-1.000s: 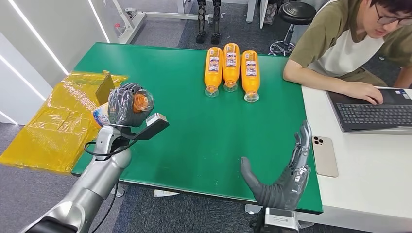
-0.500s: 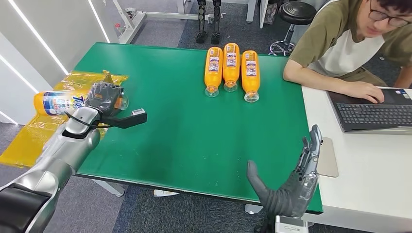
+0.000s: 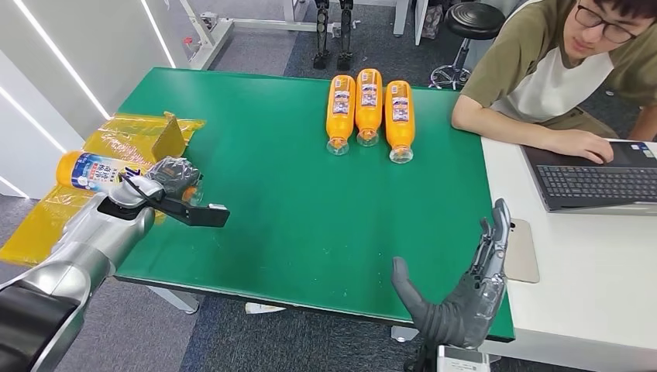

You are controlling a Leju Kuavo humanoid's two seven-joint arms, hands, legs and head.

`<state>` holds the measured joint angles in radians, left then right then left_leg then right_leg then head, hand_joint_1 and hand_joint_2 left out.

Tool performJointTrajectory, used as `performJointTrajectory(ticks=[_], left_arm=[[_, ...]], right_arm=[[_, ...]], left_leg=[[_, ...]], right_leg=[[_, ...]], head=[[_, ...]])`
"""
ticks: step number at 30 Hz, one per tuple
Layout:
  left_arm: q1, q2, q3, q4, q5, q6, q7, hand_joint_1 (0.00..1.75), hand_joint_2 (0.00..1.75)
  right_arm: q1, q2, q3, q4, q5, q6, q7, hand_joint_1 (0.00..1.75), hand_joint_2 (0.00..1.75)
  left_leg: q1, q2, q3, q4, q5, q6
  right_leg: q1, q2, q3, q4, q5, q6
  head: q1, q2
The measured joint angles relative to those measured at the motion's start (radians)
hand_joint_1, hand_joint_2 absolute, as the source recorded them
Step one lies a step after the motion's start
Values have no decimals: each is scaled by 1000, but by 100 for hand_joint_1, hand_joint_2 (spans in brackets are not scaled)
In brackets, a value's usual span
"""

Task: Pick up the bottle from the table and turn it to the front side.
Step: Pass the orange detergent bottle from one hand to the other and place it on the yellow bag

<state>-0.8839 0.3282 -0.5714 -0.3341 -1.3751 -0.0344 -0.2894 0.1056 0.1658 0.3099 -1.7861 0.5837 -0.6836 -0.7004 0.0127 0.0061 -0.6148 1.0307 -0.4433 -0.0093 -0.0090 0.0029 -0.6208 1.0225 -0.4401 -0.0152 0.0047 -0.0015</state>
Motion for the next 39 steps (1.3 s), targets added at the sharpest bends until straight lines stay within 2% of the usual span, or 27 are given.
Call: performJointTrajectory(ticks=[13, 17, 19, 20, 23, 24, 29, 33, 39], left_arm=[[76, -79, -8, 34, 68, 1, 13, 175, 175], [98, -94, 3, 36, 107, 30, 49, 162, 175], [106, -101, 8, 37, 113, 43, 58, 162, 175], [110, -103, 12, 37, 115, 47, 62, 131, 175], [116, -109, 19, 37, 118, 50, 65, 10, 175], [117, -110, 21, 37, 121, 51, 65, 0, 175], [121, -113, 25, 37, 131, 55, 65, 0, 175], [135, -129, 70, 37, 172, 100, 48, 0, 175], [142, -136, 94, 37, 179, 106, 44, 0, 175]], right_arm=[[-6, -7, 18, 0, 3, 0, 0, 0, 175], [-10, -15, 29, 1, -10, 0, 0, 0, 175], [-12, -17, 33, 2, -13, 0, 0, 0, 175], [-12, -18, 35, 2, -15, 0, 0, 0, 175], [-14, -20, 38, 3, -21, 0, 0, 0, 175], [-15, -20, 39, 4, -23, 0, 0, 0, 175], [-16, -20, 41, 6, -23, 0, 0, 0, 175], [-18, -20, 47, 11, -23, 0, 0, 0, 175], [-18, -20, 48, 11, -23, 0, 0, 0, 175]], left_leg=[[0, 0, -1, 0, 0, 0], [0, -1, 0, 0, 0, 0], [0, -2, 0, 0, 0, 0], [0, -2, 0, -1, 0, 0], [0, -3, 0, -1, 0, 0], [0, -3, 1, -1, 0, 0], [0, -3, 1, -1, 0, 0], [0, -4, 3, -1, 0, -1], [0, -4, 3, -1, 0, -1]], right_leg=[[0, -1, 0, 0, 0, 0], [0, -2, 0, 0, 0, -1], [0, -4, 1, 0, -1, -1], [0, -4, 1, 0, -1, -1], [0, -5, 2, 0, -1, -1], [0, -5, 2, 0, -1, -1], [0, -5, 3, 0, -1, -1], [0, -5, 5, 0, -1, -1], [0, -5, 5, 1, -1, -1]], head=[[0, 0], [0, 0], [0, 0], [0, 0], [0, 0], [0, 0], [0, 0], [0, 0], [0, 0]])
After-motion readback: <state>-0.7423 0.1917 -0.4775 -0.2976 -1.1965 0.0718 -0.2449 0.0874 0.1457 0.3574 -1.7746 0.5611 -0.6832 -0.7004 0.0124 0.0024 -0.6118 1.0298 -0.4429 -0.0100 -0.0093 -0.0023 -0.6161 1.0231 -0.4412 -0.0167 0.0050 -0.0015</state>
